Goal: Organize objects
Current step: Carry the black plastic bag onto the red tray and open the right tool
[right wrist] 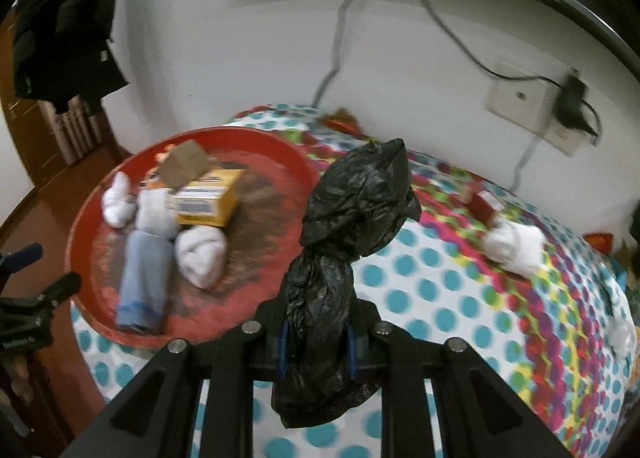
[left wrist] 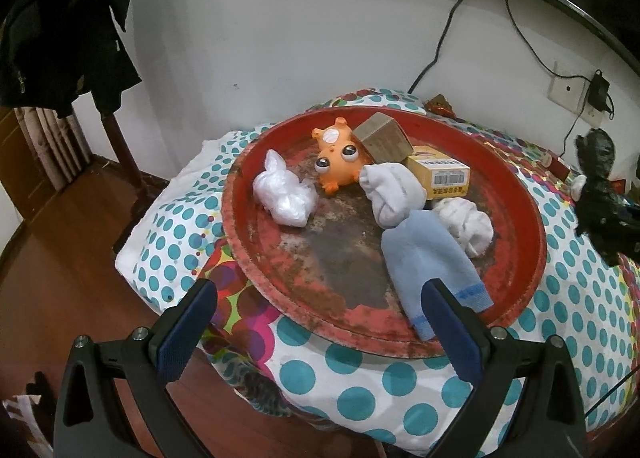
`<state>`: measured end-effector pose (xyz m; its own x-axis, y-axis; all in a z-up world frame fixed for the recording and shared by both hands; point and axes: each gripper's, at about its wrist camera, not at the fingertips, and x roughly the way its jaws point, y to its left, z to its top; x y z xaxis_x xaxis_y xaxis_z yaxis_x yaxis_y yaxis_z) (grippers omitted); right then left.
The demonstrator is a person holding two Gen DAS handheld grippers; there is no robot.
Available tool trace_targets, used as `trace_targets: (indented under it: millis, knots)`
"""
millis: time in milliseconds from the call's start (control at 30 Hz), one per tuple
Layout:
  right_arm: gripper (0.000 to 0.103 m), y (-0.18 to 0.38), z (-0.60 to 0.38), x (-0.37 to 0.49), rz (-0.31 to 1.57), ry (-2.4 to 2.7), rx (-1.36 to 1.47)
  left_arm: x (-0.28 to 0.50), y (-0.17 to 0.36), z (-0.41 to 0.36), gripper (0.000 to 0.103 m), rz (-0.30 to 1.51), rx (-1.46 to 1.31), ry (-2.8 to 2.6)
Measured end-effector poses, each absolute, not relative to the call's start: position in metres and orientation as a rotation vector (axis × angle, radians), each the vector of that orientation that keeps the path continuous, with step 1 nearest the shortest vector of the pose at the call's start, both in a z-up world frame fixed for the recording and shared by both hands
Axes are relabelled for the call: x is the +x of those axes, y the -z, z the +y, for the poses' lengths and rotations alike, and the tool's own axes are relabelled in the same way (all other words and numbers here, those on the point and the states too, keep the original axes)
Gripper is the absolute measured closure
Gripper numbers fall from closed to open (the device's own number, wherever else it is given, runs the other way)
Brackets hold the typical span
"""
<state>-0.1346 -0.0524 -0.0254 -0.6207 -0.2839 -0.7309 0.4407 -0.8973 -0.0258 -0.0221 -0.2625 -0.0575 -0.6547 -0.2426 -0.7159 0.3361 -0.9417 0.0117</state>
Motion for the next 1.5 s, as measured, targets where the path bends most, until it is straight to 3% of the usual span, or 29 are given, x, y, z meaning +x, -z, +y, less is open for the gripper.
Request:
trace_targets:
  millis: [500,1200,1300,1367,1500]
  knots:
    - [0.083,0.031,-0.151,-0.131,0.342,2.335,1.036,-0.019,0.055,-0.285,0.001,0.183,1.054,2.541]
    - [0.080,0.053,-0.199,-0.142,0.411,2.261,1.074,-0.021,0.062,-0.296,0.001,0.194,1.054,2.521]
    - [0.066,0.052,-0.197,-0.142,0.407,2.266,1.075,-0.021,0.062,-0.296,0.001,0.208,1.059,2.521]
    - [0.044,0.050,-0.193,-0.142,0.407,2.283,1.070,-0.021,0.062,-0.296,0.001,0.215,1.064,2.520]
    - [0.038,0.041,-0.180,-0.139,0.369,2.300,1.059,-0.021,0.062,-0.294,0.000,0.195,1.058,2.522]
